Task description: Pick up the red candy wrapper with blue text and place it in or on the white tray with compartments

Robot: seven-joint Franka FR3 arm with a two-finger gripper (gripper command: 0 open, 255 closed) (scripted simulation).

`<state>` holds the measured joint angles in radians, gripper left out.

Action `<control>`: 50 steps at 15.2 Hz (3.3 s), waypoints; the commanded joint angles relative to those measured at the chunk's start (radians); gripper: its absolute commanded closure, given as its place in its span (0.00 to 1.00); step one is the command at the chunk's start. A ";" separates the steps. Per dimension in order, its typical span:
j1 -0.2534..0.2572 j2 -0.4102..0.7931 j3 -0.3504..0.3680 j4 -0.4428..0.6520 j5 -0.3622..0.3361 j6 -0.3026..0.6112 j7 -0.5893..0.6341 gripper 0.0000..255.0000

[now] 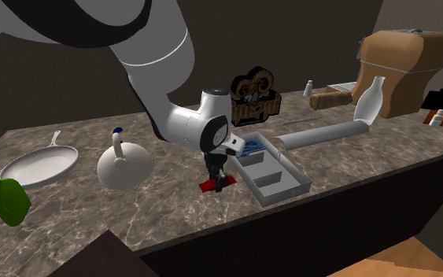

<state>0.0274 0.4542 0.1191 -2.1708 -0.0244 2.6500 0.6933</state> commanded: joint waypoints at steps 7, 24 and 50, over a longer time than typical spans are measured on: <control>-0.008 -0.094 0.011 -0.007 0.015 -0.087 -0.007 1.00; -0.033 -0.140 0.008 0.147 0.027 -0.288 -0.042 1.00; -0.071 0.408 -0.036 0.881 0.001 -0.477 -0.132 1.00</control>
<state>-0.0422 0.8578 0.0838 -1.2828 -0.0236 2.1609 0.5628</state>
